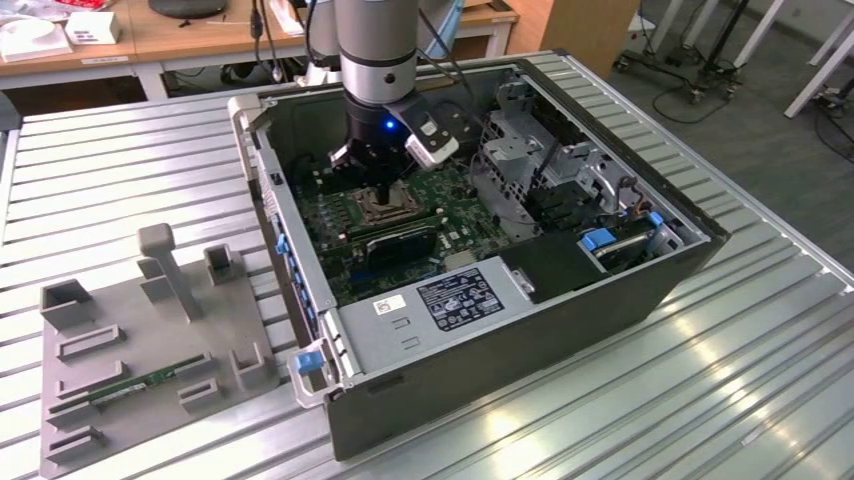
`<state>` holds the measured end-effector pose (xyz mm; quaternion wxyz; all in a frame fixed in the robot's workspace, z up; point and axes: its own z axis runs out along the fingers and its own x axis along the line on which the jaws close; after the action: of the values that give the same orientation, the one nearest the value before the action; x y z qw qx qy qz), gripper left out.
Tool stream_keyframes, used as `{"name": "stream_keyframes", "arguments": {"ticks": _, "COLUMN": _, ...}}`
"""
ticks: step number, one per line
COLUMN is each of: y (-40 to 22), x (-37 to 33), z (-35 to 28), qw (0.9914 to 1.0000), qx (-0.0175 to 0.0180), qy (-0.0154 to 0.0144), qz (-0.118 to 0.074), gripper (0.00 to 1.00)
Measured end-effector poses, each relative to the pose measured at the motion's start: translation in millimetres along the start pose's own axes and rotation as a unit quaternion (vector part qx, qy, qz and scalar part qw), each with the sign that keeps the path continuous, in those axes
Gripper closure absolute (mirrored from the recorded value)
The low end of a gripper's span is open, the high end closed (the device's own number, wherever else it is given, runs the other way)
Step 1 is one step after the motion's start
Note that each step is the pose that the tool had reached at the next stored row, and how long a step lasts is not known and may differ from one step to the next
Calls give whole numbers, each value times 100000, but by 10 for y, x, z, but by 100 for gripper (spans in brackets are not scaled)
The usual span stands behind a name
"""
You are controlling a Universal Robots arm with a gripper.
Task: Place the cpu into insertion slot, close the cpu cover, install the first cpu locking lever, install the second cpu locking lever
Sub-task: 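Install the second cpu locking lever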
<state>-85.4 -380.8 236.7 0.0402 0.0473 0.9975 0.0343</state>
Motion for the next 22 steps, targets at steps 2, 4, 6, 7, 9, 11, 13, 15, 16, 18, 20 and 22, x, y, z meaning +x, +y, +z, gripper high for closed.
{"name": "stream_keyframes", "arguments": {"ticks": 2, "y": -1, "x": 7, "z": 9, "qw": 100000, "qx": 0, "qy": 2, "qz": -1, "gripper": 89}}
{"name": "stream_keyframes", "arguments": {"ticks": 4, "y": -3, "x": 18, "z": 21, "qw": 100000, "qx": -4, "qy": 1, "qz": -5, "gripper": 89}}
{"name": "stream_keyframes", "arguments": {"ticks": 6, "y": -5, "x": 32, "z": 36, "qw": 100000, "qx": 1, "qy": 4, "qz": -4, "gripper": 89}}
{"name": "stream_keyframes", "arguments": {"ticks": 7, "y": -6, "x": 40, "z": 46, "qw": 100000, "qx": -2, "qy": 3, "qz": -3, "gripper": 89}}
{"name": "stream_keyframes", "arguments": {"ticks": 9, "y": -10, "x": 60, "z": 73, "qw": 100000, "qx": 3, "qy": 7, "qz": -9, "gripper": 89}}
{"name": "stream_keyframes", "arguments": {"ticks": 11, "y": -15, "x": 84, "z": 108, "qw": 100000, "qx": 3, "qy": 4, "qz": -5, "gripper": 89}}
{"name": "stream_keyframes", "arguments": {"ticks": 13, "y": -19, "x": 98, "z": 144, "qw": 100000, "qx": 7, "qy": 7, "qz": -2, "gripper": 89}}
{"name": "stream_keyframes", "arguments": {"ticks": 15, "y": -22, "x": 107, "z": 179, "qw": 100000, "qx": 5, "qy": 7, "qz": -4, "gripper": 89}}
{"name": "stream_keyframes", "arguments": {"ticks": 16, "y": -23, "x": 110, "z": 196, "qw": 100000, "qx": 7, "qy": 8, "qz": -7, "gripper": 89}}
{"name": "stream_keyframes", "arguments": {"ticks": 18, "y": -27, "x": 119, "z": 233, "qw": 100000, "qx": 7, "qy": 9, "qz": -5, "gripper": 89}}
{"name": "stream_keyframes", "arguments": {"ticks": 20, "y": -29, "x": 127, "z": 268, "qw": 100000, "qx": 3, "qy": 6, "qz": -5, "gripper": 89}}
{"name": "stream_keyframes", "arguments": {"ticks": 22, "y": -32, "x": 133, "z": 294, "qw": 100000, "qx": -2, "qy": 3, "qz": -6, "gripper": 89}}
